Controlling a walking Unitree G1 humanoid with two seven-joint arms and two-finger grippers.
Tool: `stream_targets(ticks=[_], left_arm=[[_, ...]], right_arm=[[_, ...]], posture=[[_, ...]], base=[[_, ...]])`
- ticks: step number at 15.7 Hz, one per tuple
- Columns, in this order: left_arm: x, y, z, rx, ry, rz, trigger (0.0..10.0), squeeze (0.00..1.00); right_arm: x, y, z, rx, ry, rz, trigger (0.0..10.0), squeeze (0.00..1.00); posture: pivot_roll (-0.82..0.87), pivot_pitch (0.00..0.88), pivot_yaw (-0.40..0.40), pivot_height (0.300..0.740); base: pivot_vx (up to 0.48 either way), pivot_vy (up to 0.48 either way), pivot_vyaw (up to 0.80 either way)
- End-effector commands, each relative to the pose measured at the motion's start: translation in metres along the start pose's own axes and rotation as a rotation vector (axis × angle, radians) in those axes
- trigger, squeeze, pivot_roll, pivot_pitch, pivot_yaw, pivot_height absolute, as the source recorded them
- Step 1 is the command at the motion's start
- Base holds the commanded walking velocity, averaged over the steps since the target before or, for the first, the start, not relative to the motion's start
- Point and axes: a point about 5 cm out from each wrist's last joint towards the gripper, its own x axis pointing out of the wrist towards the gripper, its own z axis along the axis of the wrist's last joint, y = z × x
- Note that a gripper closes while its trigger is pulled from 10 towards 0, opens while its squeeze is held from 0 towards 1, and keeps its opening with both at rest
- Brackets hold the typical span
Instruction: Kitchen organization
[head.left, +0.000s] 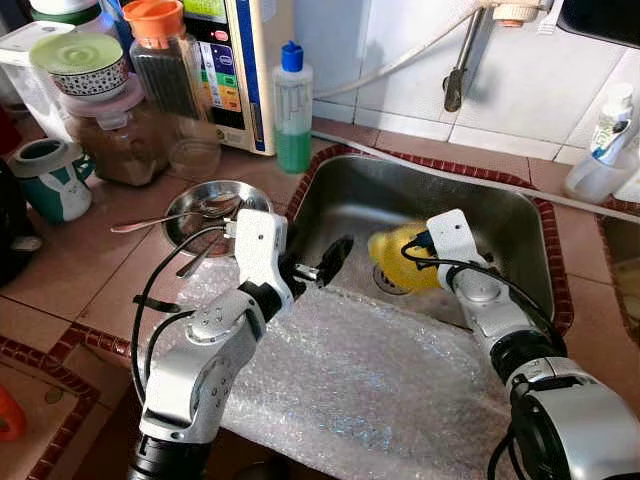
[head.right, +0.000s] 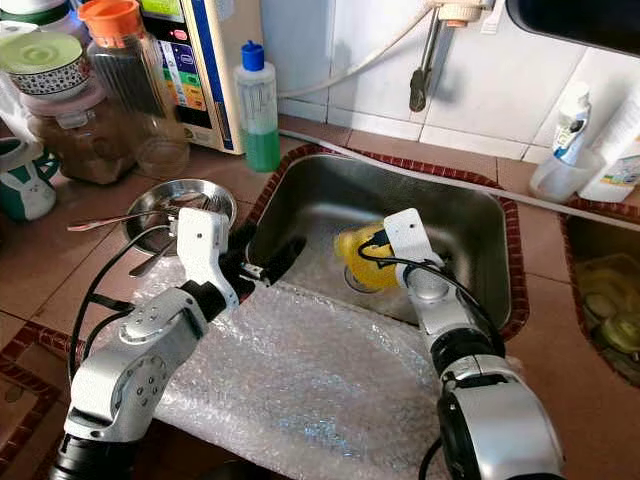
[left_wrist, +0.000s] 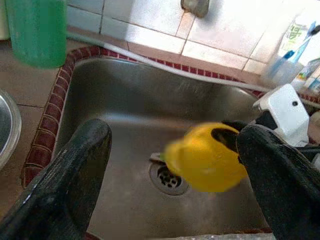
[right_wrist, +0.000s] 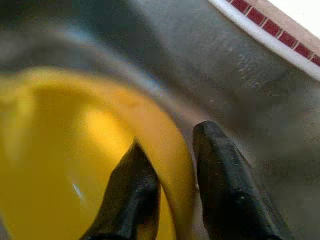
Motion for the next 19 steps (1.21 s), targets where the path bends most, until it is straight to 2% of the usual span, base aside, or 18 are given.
stream_targets(ticks=[1,9,11,13,16,18,19], left_arm=[[0.001,-0.002,0.001,0.022,0.004,-0.006,10.0,1.0],[0.001,-0.002,-0.002,0.042,0.036,-0.016,10.0,1.0],[0.001,-0.001,-0.003,0.056,0.048,-0.015,10.0,1.0],[0.0,0.004,-0.007,0.082,0.077,0.008,10.0,1.0],[0.0,0.005,-0.007,0.087,0.079,0.009,10.0,1.0],[0.001,0.006,-0.007,0.109,0.083,0.016,10.0,1.0],[0.001,0.007,-0.007,0.106,0.081,0.025,10.0,1.0]], right_arm=[[0.001,0.0,0.002,0.001,0.001,0.01,10.0,1.0],[0.001,0.004,-0.001,0.008,0.04,0.089,10.0,1.0],[0.002,0.005,-0.001,-0.012,0.058,0.11,10.0,1.0],[0.002,0.008,0.002,-0.092,0.052,0.143,10.0,1.0],[0.002,0.011,0.002,-0.103,0.054,0.17,10.0,1.0],[0.002,0.009,0.002,-0.096,0.049,0.13,10.0,1.0],[0.0,0.019,-0.003,-0.104,0.062,0.187,10.0,1.0]], posture=[[0.06,0.127,0.027,0.74],[0.05,0.122,0.025,0.74],[0.06,0.12,0.024,0.74],[0.05,0.12,0.023,0.74],[0.05,0.121,0.025,0.74],[0.04,0.12,0.025,0.74],[0.04,0.121,0.026,0.74]], base=[[0.0,0.0,0.0],[0.0,0.0,0.0],[0.0,0.0,0.0],[0.0,0.0,0.0],[0.0,0.0,0.0],[0.0,0.0,0.0],[0.0,0.0,0.0]])
